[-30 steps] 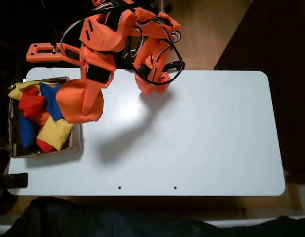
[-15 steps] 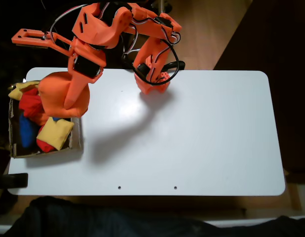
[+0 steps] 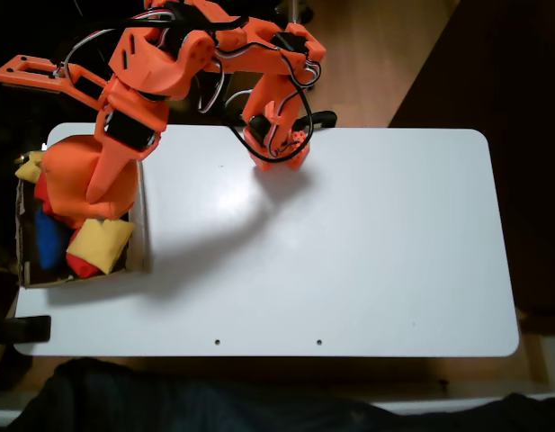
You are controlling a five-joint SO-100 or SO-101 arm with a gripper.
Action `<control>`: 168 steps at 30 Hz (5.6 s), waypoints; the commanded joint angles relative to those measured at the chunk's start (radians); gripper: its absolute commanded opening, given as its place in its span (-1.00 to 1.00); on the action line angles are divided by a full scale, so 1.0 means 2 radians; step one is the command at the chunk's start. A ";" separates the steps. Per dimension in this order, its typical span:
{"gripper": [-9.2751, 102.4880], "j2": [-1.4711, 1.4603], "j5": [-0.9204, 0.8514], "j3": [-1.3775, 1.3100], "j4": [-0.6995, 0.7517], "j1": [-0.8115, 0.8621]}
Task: Grasp a bag and put it in the box.
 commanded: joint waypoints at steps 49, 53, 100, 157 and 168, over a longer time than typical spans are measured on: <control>-0.79 -0.167 -0.004 -0.051 -0.220 0.071; -0.79 -0.179 -0.004 -0.051 -0.231 0.073; -0.80 -0.302 0.001 -0.047 -0.374 0.080; -0.22 -0.162 -0.036 0.211 -0.440 0.058; -0.08 -0.156 -0.038 0.234 -0.466 0.059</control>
